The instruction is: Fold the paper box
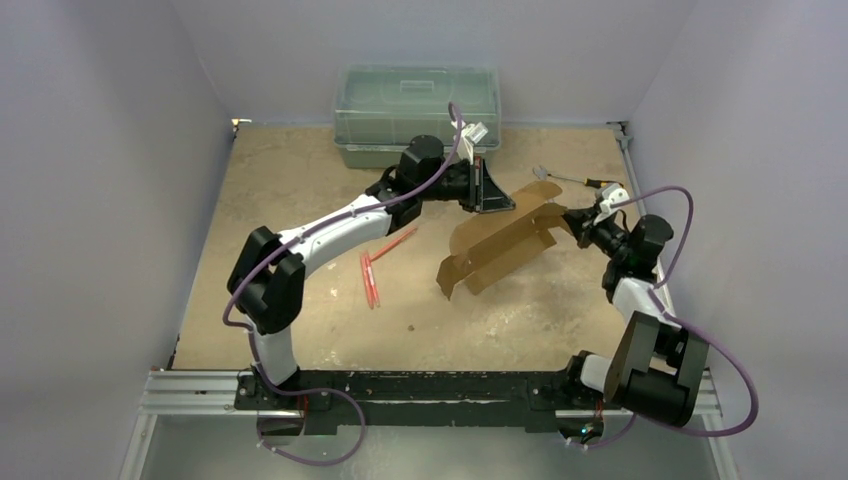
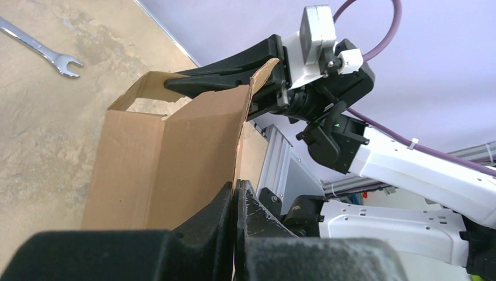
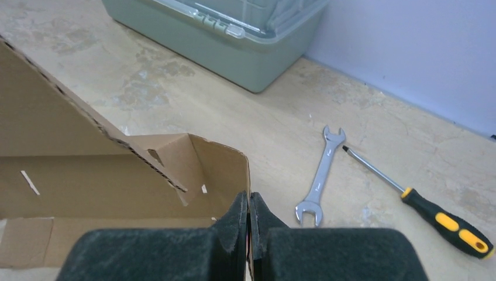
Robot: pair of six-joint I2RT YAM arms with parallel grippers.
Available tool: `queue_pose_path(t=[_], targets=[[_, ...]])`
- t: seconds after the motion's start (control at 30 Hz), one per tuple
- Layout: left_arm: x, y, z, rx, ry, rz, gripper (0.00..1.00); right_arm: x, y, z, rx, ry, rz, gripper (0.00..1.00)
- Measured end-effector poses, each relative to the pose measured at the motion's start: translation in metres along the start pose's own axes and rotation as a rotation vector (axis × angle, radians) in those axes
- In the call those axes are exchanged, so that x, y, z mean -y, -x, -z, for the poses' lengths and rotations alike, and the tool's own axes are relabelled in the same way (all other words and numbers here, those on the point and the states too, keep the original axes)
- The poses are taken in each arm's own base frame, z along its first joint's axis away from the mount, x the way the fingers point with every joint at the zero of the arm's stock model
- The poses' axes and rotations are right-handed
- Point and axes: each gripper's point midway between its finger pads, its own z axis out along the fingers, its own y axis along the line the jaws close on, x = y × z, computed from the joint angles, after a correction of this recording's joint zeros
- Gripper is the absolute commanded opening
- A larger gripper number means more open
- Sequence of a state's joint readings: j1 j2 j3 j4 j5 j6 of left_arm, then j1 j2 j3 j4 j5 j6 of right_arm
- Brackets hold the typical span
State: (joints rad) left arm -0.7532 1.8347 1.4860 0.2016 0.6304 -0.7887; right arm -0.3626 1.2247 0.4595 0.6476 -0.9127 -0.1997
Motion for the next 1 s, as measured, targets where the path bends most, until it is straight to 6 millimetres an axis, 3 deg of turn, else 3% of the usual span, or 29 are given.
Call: queue_pose_path(t=[0.27, 0.57, 0.8, 1.0], targets=[[-0.009, 0.001, -0.006, 0.018, 0.017, -0.016, 0.00, 0.020, -0.005, 0.007, -0.044, 0.021, 0.008, 0.00], [-0.027, -0.008, -0.017, 0.006, 0.043, 0.001, 0.00, 0.016, -0.014, 0.008, -0.063, 0.068, 0.005, 0.00], [-0.022, -0.014, -0.040, 0.010, 0.000, 0.004, 0.00, 0.033, -0.021, 0.022, -0.064, 0.089, 0.039, 0.00], [-0.004, -0.015, -0.056, 0.008, -0.065, 0.024, 0.00, 0.053, -0.043, 0.039, -0.088, 0.143, 0.096, 0.00]])
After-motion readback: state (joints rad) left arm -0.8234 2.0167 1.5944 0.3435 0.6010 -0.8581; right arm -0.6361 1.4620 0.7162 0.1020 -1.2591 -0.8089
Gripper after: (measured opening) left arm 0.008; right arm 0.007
